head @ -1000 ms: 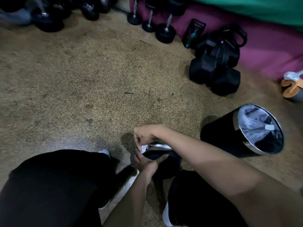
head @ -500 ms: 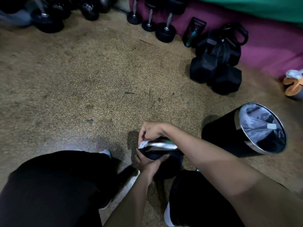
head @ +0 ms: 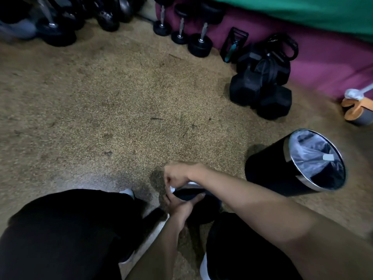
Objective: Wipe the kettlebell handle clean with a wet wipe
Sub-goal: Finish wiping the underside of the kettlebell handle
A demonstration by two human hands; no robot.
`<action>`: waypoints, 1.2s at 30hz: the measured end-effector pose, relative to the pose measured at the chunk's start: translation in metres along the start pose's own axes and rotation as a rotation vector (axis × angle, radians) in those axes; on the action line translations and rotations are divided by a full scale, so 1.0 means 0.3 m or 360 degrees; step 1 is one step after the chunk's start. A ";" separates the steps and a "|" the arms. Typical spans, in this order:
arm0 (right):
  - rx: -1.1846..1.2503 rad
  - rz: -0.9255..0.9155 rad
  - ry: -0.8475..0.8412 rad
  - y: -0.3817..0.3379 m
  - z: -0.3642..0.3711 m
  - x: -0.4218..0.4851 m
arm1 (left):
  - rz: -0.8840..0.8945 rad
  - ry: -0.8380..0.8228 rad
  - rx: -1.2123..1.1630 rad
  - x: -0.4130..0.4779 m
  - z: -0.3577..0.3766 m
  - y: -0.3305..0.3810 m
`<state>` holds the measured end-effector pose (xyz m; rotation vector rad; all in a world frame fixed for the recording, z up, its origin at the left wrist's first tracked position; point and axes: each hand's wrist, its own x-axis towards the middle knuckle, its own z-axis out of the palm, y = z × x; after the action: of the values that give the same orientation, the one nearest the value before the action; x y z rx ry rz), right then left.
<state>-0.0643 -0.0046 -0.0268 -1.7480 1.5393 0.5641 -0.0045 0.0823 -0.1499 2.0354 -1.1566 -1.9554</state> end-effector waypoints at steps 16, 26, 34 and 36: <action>0.1480 0.0405 0.1218 0.182 -0.145 -0.434 | 0.0603 -0.0079 0.1017 -0.172 -0.221 0.601; 0.2843 0.0396 0.1771 0.413 -0.011 -0.855 | 0.1036 -0.0421 0.0456 -0.579 0.054 0.728; 0.2365 0.1410 0.2244 0.746 0.258 -0.821 | 0.1122 -0.0420 0.0392 -0.466 0.335 0.739; 0.2102 0.1593 0.2159 0.832 0.302 -0.797 | 0.1048 -0.0375 0.0415 -0.365 0.381 0.693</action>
<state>-0.3394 0.2154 0.0326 -0.0151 2.5909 -1.3067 -0.1871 0.0452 0.0333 1.2591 -1.9110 -1.7830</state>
